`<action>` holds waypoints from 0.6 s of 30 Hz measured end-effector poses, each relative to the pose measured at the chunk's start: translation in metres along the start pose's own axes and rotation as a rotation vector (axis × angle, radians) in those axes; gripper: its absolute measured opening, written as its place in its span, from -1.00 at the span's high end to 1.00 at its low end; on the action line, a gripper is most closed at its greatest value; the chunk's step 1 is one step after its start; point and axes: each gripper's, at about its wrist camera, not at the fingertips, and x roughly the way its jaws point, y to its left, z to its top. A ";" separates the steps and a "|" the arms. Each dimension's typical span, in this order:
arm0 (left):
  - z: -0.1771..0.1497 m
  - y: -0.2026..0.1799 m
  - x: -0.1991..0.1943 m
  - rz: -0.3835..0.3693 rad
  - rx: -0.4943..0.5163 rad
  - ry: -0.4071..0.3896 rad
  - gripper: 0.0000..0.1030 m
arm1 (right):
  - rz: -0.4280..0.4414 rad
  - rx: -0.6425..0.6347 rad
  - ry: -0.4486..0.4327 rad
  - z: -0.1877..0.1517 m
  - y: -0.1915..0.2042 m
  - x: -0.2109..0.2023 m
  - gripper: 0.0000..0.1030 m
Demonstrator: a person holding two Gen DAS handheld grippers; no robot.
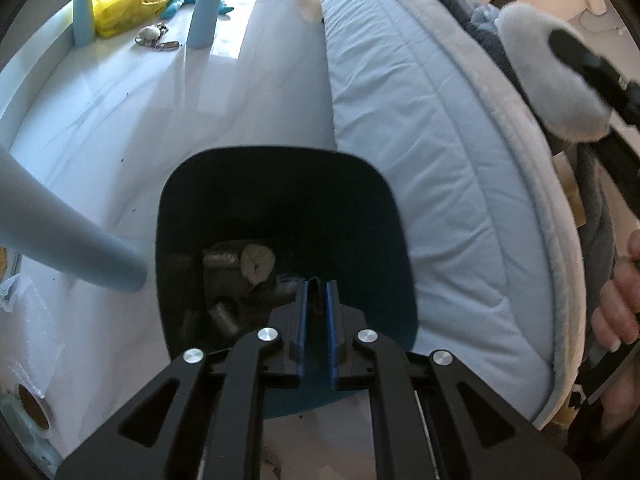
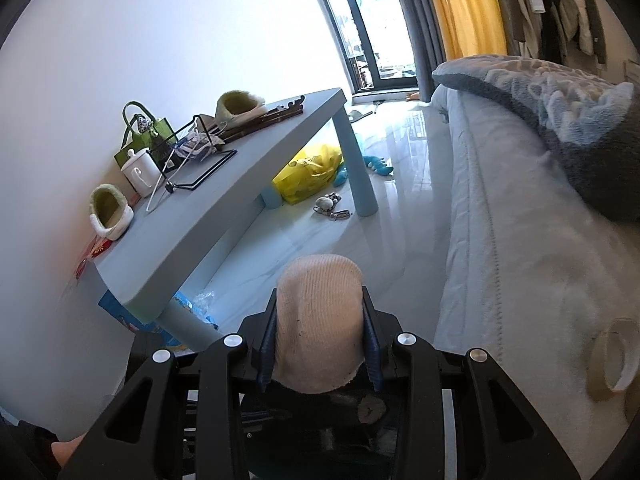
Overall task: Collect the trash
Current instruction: 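Carry the tissue ball over the teal bin with the right tool while the left tool hovers open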
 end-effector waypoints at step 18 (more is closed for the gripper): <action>0.005 0.009 -0.032 0.009 -0.003 -0.098 0.21 | -0.007 -0.004 0.145 -0.019 0.004 0.049 0.29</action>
